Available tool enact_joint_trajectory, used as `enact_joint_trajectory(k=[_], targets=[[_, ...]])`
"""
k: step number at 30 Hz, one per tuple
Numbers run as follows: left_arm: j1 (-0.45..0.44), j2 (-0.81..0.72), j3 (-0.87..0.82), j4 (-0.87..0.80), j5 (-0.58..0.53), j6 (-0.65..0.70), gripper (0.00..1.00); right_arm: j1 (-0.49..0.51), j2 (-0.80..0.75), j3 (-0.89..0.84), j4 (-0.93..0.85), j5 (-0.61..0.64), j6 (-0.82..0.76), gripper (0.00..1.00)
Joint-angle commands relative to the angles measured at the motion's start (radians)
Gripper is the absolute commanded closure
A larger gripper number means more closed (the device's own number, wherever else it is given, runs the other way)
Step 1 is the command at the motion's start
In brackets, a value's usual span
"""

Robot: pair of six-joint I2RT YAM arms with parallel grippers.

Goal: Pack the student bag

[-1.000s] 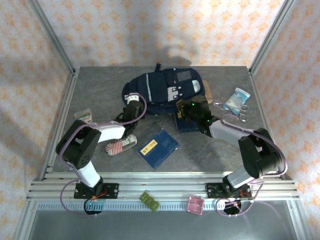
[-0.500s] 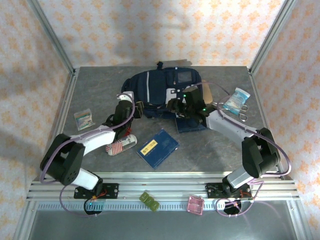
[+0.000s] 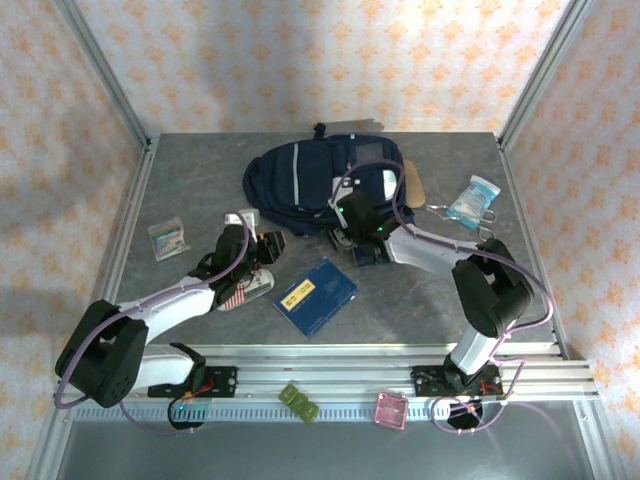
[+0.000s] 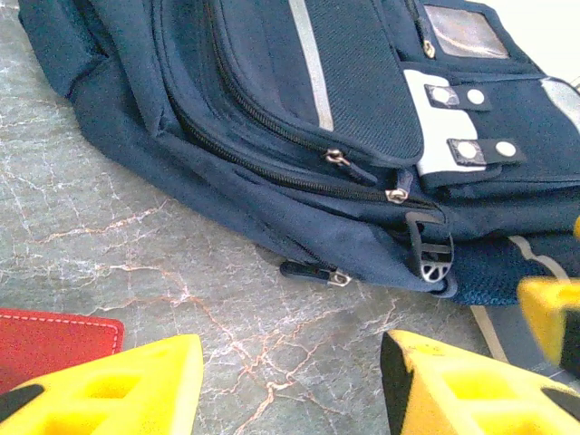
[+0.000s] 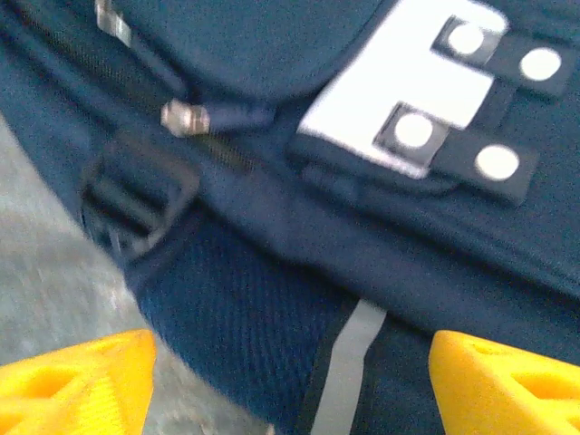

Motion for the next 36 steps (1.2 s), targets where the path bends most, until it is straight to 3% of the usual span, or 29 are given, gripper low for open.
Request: enact_joint_trajectory(k=[1,5,12,19,21,22,24,25,26,31,36], targets=[[0.0,0.0,0.015,-0.02,0.007,-0.016,0.45,0.0,-0.071,-0.058,0.058,-0.005,-0.259,0.19],[0.0,0.04,0.039,-0.026,0.033,-0.02,0.45,0.007,-0.025,-0.057,0.048,0.068,-0.354,0.19],[0.002,0.053,0.035,-0.003,0.041,-0.04,0.46,0.028,0.069,-0.078,0.205,0.202,-0.497,0.21],[0.002,0.055,0.032,-0.001,0.043,-0.047,0.46,0.033,0.147,-0.021,0.25,0.197,-0.557,0.23],[0.003,0.06,0.035,-0.002,0.051,-0.052,0.46,0.034,0.19,0.034,0.22,0.201,-0.539,0.32],[0.003,0.06,0.035,-0.001,0.056,-0.055,0.46,0.034,0.209,0.061,0.207,0.207,-0.533,0.41],[0.003,0.053,0.033,0.005,0.062,-0.056,0.46,0.033,0.253,0.141,0.124,0.209,-0.512,0.79],[0.004,0.05,0.032,0.006,0.066,-0.054,0.46,0.032,0.264,0.183,0.083,0.207,-0.491,0.93],[0.005,0.043,0.031,0.008,0.069,-0.049,0.46,0.03,0.27,0.223,0.042,0.204,-0.464,1.0],[0.026,-0.003,0.015,0.039,0.102,-0.021,0.45,0.021,0.136,0.234,-0.007,0.081,-0.389,1.0],[0.06,-0.034,-0.031,0.168,0.204,-0.001,0.42,0.004,-0.021,0.193,-0.017,-0.085,-0.355,1.0]])
